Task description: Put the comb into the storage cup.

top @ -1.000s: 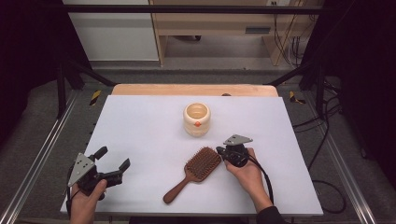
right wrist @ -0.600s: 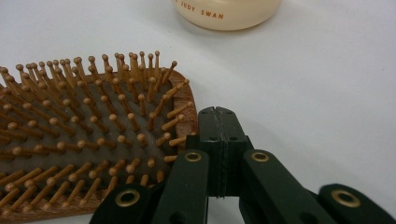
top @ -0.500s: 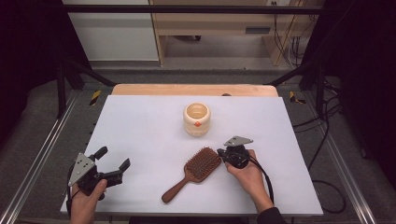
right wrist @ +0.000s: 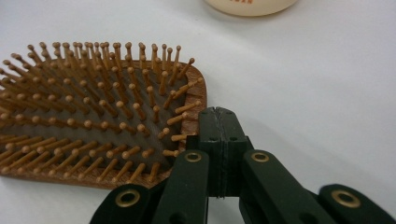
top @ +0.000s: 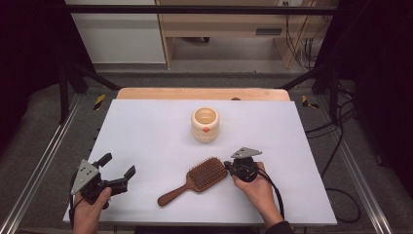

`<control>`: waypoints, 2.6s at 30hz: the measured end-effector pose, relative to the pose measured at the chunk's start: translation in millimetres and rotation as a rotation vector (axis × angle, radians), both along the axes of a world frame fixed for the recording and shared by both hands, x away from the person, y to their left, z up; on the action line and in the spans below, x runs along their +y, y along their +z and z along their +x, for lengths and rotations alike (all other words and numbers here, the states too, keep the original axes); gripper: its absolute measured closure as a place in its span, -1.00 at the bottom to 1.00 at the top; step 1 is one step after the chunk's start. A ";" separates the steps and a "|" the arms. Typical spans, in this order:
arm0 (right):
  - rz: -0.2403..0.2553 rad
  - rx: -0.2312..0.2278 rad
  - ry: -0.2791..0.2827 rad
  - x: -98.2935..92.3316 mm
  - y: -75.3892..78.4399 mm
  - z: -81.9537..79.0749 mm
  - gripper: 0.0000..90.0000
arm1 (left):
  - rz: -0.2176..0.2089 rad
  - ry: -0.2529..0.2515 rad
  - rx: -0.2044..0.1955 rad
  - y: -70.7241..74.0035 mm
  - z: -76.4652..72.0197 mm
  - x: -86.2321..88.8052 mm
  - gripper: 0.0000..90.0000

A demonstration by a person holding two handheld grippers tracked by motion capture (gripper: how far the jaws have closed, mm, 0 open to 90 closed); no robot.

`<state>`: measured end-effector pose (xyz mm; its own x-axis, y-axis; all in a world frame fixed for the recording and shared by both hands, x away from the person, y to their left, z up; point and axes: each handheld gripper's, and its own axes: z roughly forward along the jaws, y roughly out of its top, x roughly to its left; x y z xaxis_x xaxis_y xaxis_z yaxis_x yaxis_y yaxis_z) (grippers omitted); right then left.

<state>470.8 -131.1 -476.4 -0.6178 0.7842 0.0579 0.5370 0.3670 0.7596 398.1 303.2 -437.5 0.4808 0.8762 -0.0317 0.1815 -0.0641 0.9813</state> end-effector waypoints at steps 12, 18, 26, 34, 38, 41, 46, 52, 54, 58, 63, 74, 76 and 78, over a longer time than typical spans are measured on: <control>0.000 0.009 0.047 24.5 0.3 -12.3 1.00 | 0.002 0.001 0.001 0.0 0.2 0.2 -0.94; 0.007 -0.006 0.084 39.3 -1.1 -16.3 1.00 | 0.004 0.000 0.002 -0.2 0.3 -0.3 -0.94; 0.033 -0.028 0.072 36.6 4.1 -17.6 1.00 | 0.004 -0.001 0.004 0.0 0.0 -0.2 -0.93; 0.093 -0.072 0.007 5.2 14.7 -20.3 0.94 | 0.004 -0.003 0.003 0.4 -0.5 -0.4 -0.94; 0.113 -0.126 -0.039 -25.6 20.7 -27.4 0.80 | 0.005 -0.001 0.005 0.2 -0.3 -1.0 -0.93; 0.123 -0.147 -0.062 -39.5 22.7 -29.8 0.71 | 0.004 -0.006 0.009 0.1 -0.4 -1.3 -0.93; 0.168 -0.191 -0.117 -63.9 28.8 -34.8 0.47 | 0.004 -0.011 0.018 0.1 -0.6 -1.9 -0.94; 0.188 -0.200 -0.184 -80.1 31.9 -37.4 -0.16 | 0.021 -0.023 0.029 0.3 -1.2 -4.5 -0.94; 0.195 -0.213 -0.210 -87.0 31.9 -38.2 -0.35 | 0.030 -0.035 0.036 1.0 -2.0 -6.4 -0.94; 0.189 -0.253 -0.246 -94.5 32.2 -40.9 -0.69 | 0.056 -0.051 0.057 3.2 -2.6 -11.2 -0.94; 0.208 -0.302 -0.255 -101.9 33.7 -42.3 -0.82 | 0.130 -0.103 0.124 12.4 -1.1 -29.7 -0.93; 0.227 -0.327 -0.245 -109.7 33.0 -42.8 -0.83 | 0.366 -0.289 0.285 32.7 1.6 -88.0 -0.91; 0.225 -0.326 -0.246 -109.9 32.8 -42.7 -0.83 | 0.376 -0.302 0.298 34.5 2.6 -91.6 -0.91; 0.227 -0.324 -0.249 -110.7 32.1 -42.3 -0.83 | 0.398 -0.317 0.317 36.5 3.6 -96.8 -0.90</control>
